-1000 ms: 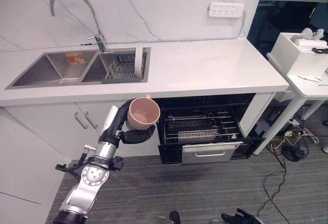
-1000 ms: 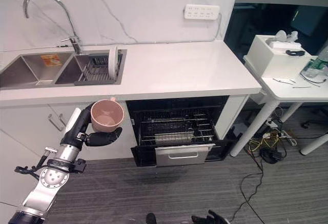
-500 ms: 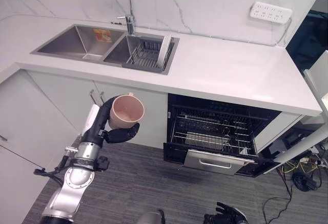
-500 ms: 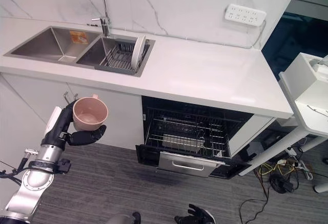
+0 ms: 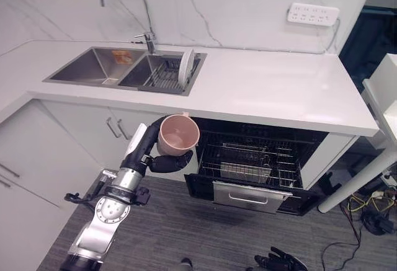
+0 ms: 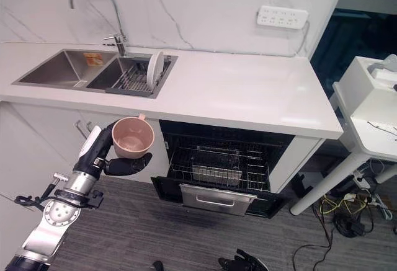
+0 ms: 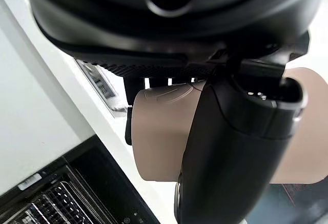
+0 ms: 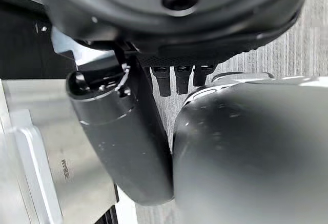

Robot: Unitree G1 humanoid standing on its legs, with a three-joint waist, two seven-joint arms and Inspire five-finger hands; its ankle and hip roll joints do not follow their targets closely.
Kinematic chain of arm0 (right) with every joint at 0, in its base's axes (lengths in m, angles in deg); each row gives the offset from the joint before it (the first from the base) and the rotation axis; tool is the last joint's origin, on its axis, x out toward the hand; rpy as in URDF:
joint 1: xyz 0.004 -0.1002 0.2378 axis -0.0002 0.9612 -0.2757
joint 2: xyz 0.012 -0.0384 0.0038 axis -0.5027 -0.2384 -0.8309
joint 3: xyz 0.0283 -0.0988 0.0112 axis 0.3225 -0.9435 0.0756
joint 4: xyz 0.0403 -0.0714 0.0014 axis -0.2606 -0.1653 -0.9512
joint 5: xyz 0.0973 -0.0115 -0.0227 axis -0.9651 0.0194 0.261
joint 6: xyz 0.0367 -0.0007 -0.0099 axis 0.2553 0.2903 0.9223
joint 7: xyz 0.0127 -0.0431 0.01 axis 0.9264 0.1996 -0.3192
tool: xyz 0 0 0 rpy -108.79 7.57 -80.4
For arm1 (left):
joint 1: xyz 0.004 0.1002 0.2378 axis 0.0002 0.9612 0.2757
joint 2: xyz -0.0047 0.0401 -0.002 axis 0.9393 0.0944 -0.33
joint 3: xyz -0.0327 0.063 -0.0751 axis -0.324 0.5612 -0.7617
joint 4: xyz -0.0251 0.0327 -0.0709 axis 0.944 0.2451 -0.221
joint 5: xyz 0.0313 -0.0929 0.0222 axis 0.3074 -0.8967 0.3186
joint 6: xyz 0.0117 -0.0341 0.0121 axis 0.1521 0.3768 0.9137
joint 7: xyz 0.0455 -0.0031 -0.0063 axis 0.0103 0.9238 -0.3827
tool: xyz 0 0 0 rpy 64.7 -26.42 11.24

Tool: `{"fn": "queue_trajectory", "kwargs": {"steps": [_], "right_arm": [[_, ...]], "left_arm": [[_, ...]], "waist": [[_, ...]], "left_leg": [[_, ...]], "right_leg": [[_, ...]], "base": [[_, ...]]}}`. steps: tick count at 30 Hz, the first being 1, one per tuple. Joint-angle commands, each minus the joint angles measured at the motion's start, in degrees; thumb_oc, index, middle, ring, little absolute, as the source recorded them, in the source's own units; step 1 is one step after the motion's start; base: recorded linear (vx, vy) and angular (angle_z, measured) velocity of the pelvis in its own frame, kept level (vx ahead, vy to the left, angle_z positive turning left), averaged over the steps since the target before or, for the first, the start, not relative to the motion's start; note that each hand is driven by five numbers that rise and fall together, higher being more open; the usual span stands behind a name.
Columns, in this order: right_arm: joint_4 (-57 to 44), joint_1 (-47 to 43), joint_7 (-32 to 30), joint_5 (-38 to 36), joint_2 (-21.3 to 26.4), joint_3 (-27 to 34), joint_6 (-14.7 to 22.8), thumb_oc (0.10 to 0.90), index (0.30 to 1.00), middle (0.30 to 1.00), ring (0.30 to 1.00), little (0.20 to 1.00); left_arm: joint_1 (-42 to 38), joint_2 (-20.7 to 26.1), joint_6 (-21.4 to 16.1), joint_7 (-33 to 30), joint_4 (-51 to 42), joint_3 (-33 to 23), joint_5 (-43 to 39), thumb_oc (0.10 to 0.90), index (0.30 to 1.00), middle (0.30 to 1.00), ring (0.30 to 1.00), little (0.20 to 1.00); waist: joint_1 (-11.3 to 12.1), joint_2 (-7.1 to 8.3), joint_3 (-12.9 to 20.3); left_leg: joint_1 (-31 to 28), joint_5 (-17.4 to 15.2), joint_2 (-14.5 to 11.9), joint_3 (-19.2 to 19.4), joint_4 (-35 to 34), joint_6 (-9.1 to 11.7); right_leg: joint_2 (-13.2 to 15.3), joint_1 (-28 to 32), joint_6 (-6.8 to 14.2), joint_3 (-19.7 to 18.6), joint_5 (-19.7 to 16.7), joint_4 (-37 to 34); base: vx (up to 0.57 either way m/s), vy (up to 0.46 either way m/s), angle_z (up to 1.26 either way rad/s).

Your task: Place the dishes in the dishwasher.

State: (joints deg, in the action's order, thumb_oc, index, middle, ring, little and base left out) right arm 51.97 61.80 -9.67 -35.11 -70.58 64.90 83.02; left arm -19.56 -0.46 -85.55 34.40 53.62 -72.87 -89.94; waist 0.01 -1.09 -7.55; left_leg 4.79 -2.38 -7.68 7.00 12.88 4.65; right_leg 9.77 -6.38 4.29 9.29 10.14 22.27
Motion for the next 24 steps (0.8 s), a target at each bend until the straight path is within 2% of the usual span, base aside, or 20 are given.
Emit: {"fn": "queue_trajectory", "kwargs": {"steps": [1, 7, 15, 16, 19, 21, 23, 24], "right_arm": [[-0.05, 1.32, 4.15, -1.79, -0.18, -0.73, -0.47, 0.800, 0.900, 0.900, 0.900, 0.900], [-0.45, 1.82, 4.22, 0.37, -0.34, -0.54, 0.59, 0.800, 0.900, 0.900, 0.900, 0.900], [0.32, 2.12, 3.73, 0.24, -0.30, 0.35, -1.01, 0.800, 0.900, 0.900, 0.900, 0.900], [1.08, 1.06, 3.90, -5.77, 2.37, 5.35, -3.50, 0.800, 0.900, 0.900, 0.900, 0.900], [0.03, 0.55, 3.11, -3.80, 2.24, 4.69, -1.14, 0.800, 0.900, 0.900, 0.900, 0.900], [-2.16, -0.40, 3.62, -3.40, 2.46, 3.95, -3.36, 0.800, 0.900, 0.900, 0.900, 0.900], [-3.94, -1.01, 2.59, -1.69, 2.25, 3.65, -3.35, 0.800, 0.900, 0.900, 0.900, 0.900], [-4.19, -1.56, 2.76, -1.13, 2.43, 3.44, -3.40, 0.800, 0.900, 0.900, 0.900, 0.900]], "left_arm": [[-8.67, -0.18, -6.51, -1.83, -3.37, -3.44, -1.30, 0.400, 0.300, 0.300, 0.300, 0.300], [-9.18, -0.58, -5.67, -1.64, -2.73, -2.40, -1.80, 0.400, 0.300, 0.300, 0.300, 0.300], [-9.80, -1.10, -5.44, -2.19, -2.18, -1.12, -1.72, 0.400, 0.300, 0.300, 0.300, 0.300], [-10.12, -1.47, -8.79, -2.33, -1.24, 0.83, -3.98, 0.400, 0.300, 0.300, 0.300, 0.300], [-10.12, -2.47, -6.49, -3.15, -2.38, 1.23, -4.20, 0.400, 0.300, 0.300, 0.300, 0.300], [-9.07, -3.47, -5.52, -3.29, -3.38, 0.75, -2.83, 0.400, 0.300, 0.300, 0.300, 0.300], [-8.96, -3.18, -5.43, -3.44, -3.21, 0.29, -2.48, 0.400, 0.300, 0.300, 0.300, 0.300], [-9.41, -2.75, -5.63, -3.57, -2.69, 0.00, -2.64, 0.400, 0.300, 0.300, 0.300, 0.300]], "waist": [[-0.55, -0.76, 2.94], [-1.45, -0.70, 3.70], [-2.09, -0.39, 4.13], [-2.26, -0.01, 1.69], [-2.03, 0.91, 2.11], [-1.04, 0.75, 1.99], [-0.77, 0.41, 1.39], [-0.72, 0.30, 0.84]], "left_leg": [[1.21, -2.60, -2.60, -2.90, 4.31, 1.60], [0.26, -3.76, -2.66, -0.87, 4.31, 1.18], [-0.52, -4.41, -2.85, 0.59, 4.31, 0.71], [-0.40, -5.40, 5.36, 0.11, 4.31, -3.79], [-0.78, -5.48, 6.08, 0.57, 4.31, -4.18], [-1.10, -5.47, 5.59, 1.04, 4.31, -4.18], [-2.00, -5.68, 4.64, 1.36, 4.31, -4.58], [-2.68, -5.83, 3.64, 1.49, 4.31, -4.66]], "right_leg": [[1.11, 2.97, 4.26, 0.05, -4.77, -5.08], [1.50, 2.33, 4.70, -0.88, -5.10, -5.08], [1.67, 2.23, 4.90, -1.27, -5.32, -5.08], [-4.15, 1.02, 2.17, -0.18, -6.96, -5.08], [-4.44, 1.05, 1.66, -0.54, -6.77, -5.08], [-5.19, 2.30, 1.13, 1.91, -6.50, -5.08], [-4.08, 2.46, 2.06, 4.81, -10.04, -5.08], [-2.25, 1.65, 3.16, 5.90, -12.66, -5.08]], "base": [[0.03, 0.006, -0.16], [0.02, 0.008, -0.18], [0.00, -0.001, -0.06], [0.00, 0.000, 0.00], [0.03, -0.038, -0.03], [0.07, -0.044, -0.67], [0.07, -0.175, -0.98], [0.01, -0.328, -0.70]]}}
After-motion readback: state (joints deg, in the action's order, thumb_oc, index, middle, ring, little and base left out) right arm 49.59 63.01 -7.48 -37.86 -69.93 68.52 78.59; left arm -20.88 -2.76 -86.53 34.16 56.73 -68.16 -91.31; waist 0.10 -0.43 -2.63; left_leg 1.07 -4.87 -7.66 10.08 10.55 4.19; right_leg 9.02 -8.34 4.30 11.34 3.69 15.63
